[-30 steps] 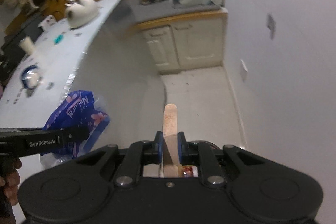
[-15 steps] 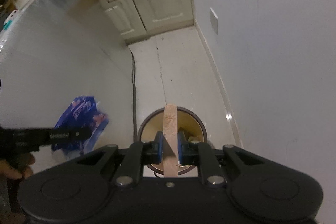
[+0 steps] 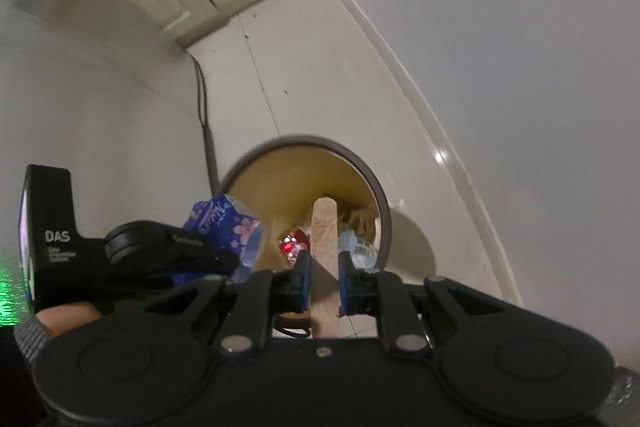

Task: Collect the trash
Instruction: 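Lower the blue wrapper with the left tool while the right lowers the stick into the bin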

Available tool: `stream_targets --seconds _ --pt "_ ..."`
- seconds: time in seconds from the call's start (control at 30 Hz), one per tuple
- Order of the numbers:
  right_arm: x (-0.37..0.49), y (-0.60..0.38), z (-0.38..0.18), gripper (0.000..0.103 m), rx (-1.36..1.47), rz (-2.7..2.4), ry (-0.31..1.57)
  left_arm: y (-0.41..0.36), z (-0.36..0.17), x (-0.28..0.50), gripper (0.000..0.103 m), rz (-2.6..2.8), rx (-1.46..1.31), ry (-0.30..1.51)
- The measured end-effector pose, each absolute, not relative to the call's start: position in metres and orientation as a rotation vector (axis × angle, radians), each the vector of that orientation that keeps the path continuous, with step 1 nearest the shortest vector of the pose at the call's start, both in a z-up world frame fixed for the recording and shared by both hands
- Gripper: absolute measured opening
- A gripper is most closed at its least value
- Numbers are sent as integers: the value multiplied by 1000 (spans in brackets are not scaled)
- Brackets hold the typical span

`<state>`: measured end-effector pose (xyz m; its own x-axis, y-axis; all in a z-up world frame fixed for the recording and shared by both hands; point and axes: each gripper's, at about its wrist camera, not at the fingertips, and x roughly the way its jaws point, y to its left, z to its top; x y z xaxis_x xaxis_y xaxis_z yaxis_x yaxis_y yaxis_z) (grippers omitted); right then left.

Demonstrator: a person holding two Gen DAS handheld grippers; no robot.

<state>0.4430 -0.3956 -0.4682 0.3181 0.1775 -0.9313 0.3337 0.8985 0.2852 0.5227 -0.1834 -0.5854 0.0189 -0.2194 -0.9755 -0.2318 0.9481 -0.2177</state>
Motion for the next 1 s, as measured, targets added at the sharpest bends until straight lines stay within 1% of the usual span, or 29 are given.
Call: stream_targets --seconds 0.23,0.43,0.5,0.53,0.57,0.6,0.63,0.67,0.83,1.0 --pt "457 -398 -523 14 507 -119 1281 -190 -645 531 9 2 -275 1617" --pt "466 -397 -548 14 514 -119 1294 -204 -680 537 9 -92 -114 1675" --pt "468 -396 -554 14 527 -114 1299 -205 -687 536 11 -138 -103 1685" --pt "470 -396 -557 14 532 -109 1302 -206 -691 536 15 -174 -120 1701" --pt "471 -395 -560 14 533 -104 1303 -205 -694 536 32 -187 -130 1713" --pt "473 -394 -562 14 531 -100 1306 -204 -694 536 56 -178 -130 1710" --pt "473 -397 -565 14 528 -99 1309 -201 -692 534 64 -162 -124 1693" --pt "472 -397 -566 14 526 -100 1312 -199 -690 533 67 -157 -116 1674" --pt "477 -394 -577 14 544 -114 1328 -192 -678 525 67 -210 -42 1623" --pt "488 -386 -586 14 547 -95 1344 -188 -647 516 67 -256 101 1469"
